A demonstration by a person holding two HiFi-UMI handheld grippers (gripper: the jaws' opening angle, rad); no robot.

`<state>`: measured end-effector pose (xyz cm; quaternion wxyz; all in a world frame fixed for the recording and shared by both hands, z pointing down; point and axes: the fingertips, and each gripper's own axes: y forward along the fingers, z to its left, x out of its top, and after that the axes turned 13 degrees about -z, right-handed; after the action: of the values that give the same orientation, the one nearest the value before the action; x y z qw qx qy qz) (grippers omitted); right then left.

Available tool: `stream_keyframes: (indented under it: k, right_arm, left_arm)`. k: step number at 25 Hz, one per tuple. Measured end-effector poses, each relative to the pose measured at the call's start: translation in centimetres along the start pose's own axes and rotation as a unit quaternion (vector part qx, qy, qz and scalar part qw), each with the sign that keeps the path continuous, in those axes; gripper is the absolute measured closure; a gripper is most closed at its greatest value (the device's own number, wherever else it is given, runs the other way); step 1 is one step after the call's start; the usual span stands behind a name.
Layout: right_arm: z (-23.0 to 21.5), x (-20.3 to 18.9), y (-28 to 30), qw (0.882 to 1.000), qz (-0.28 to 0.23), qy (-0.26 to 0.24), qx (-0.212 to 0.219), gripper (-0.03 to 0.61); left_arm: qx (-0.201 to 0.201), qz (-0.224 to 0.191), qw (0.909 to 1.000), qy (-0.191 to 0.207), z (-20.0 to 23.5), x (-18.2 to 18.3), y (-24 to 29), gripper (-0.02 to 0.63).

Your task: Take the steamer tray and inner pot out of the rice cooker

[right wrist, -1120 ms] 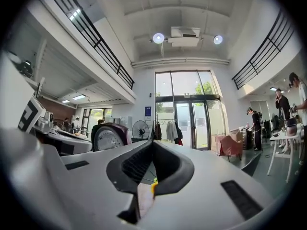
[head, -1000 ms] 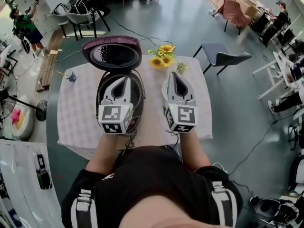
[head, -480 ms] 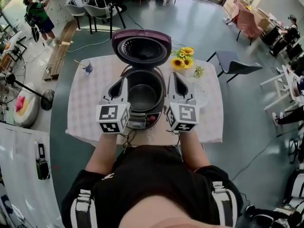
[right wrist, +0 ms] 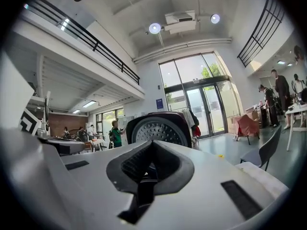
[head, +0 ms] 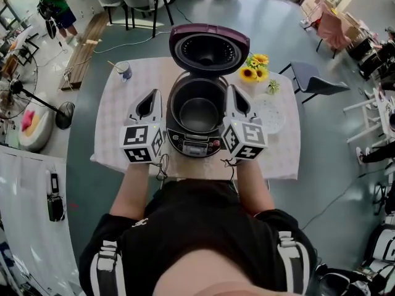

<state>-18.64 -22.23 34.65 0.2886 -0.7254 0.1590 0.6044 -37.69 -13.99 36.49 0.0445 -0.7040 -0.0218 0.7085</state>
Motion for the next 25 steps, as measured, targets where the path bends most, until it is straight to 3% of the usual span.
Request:
stream_keyframes:
  k: [5, 8, 11, 14, 17, 20, 25]
  right_arm:
    - [1.2, -2.2, 0.2, 0.996, 0.029, 0.081, 0.022, 0.566]
    - [1.1, -2.9, 0.1, 0.988, 0.052, 0.135, 0.044, 0.448]
    - [0.9, -3.2, 0.9, 0.987, 0.062, 0.140, 0.047, 0.400]
    - [0.4, -4.4, 1.3, 0.984, 0.082, 0.152, 0.045, 0.387]
    - [-0.9, -5.8, 0.9, 0.975, 0.113, 0.190, 0.033, 0.382]
    - [-2.6, -6.8, 0.5, 0.954, 0.141, 0.263, 0.020, 0.382]
    - [-5.6, -8.9, -0.6, 0.927, 0.180, 0.328, -0.005, 0.382]
  left_arm:
    - [-0.003, -0.014, 0.9997, -0.021, 1.9, -0.6, -0.5, 0.596]
    - [-0.014, -0.021, 0.9992, -0.030, 1.8, -0.5, -0.6, 0.475]
    - [-0.027, -0.012, 0.9989, -0.038, 2.6, -0.9, 0.1, 0.393]
    - [-0.046, 0.010, 0.9937, -0.101, 3.6, -2.3, 0.6, 0.390]
    - [-0.062, 0.030, 0.9794, -0.190, 4.7, -3.6, 0.9, 0.390]
    - [-0.070, 0.054, 0.9622, -0.258, 6.1, -5.0, 1.4, 0.391]
    - [-0.090, 0.091, 0.9259, -0.355, 7.2, -6.6, 1.8, 0.391]
